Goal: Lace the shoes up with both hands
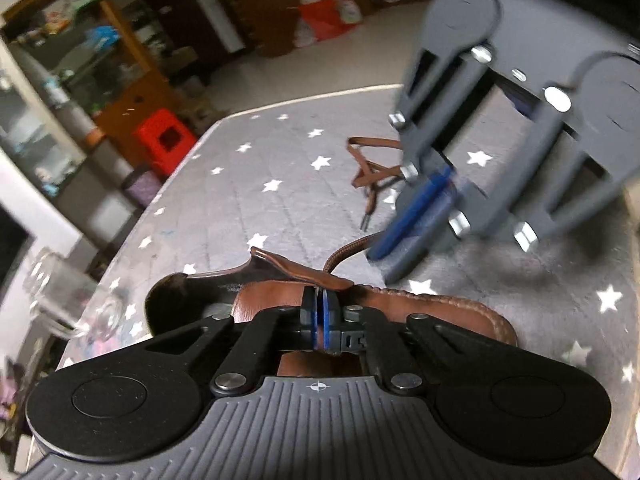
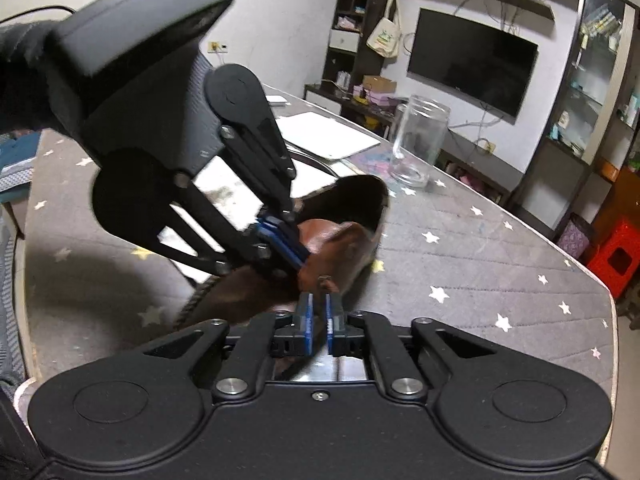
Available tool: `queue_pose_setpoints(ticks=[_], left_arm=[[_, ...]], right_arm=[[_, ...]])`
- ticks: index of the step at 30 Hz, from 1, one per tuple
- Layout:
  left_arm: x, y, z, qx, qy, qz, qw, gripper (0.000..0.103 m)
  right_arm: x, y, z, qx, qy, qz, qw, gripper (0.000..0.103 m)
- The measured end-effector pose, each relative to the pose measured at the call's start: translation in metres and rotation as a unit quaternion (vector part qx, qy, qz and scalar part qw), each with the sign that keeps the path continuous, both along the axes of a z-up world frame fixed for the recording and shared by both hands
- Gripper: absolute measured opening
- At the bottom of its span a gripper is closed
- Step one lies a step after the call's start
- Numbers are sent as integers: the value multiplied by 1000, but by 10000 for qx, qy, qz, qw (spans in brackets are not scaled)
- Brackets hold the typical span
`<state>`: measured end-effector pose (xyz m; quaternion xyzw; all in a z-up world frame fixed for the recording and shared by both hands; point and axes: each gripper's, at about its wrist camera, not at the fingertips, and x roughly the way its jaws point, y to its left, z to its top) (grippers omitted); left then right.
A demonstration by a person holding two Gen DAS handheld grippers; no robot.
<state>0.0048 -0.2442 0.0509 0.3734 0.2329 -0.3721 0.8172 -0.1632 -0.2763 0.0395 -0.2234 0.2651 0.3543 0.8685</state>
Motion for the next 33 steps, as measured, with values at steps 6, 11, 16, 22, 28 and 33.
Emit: queue_pose_setpoints(ticks=[6, 11, 16, 22, 28, 33], left_arm=[[-19, 1, 1, 50, -513, 421, 9978, 3], [-29, 4, 3, 195, -887, 601, 9941, 3], [-32, 12, 14, 80, -1045, 830, 9910, 3], [-43, 37, 44, -22, -1536, 1249, 9802, 3], [-69, 57, 78, -183, -1704, 1325, 9762, 3], [-84, 59, 79, -29, -1603, 1183, 9799, 2]], right_arm=[[-8, 16, -13, 36, 127, 83, 9999, 9], [-7, 24, -21, -52, 226, -99, 9997, 9], [-7, 25, -23, -107, 233, -184, 9995, 9], [-10, 25, -27, -108, 215, -273, 9993, 10], [-11, 24, -29, -32, 194, -307, 9993, 10], [-16, 21, -19, 107, 8, -345, 9993, 10]])
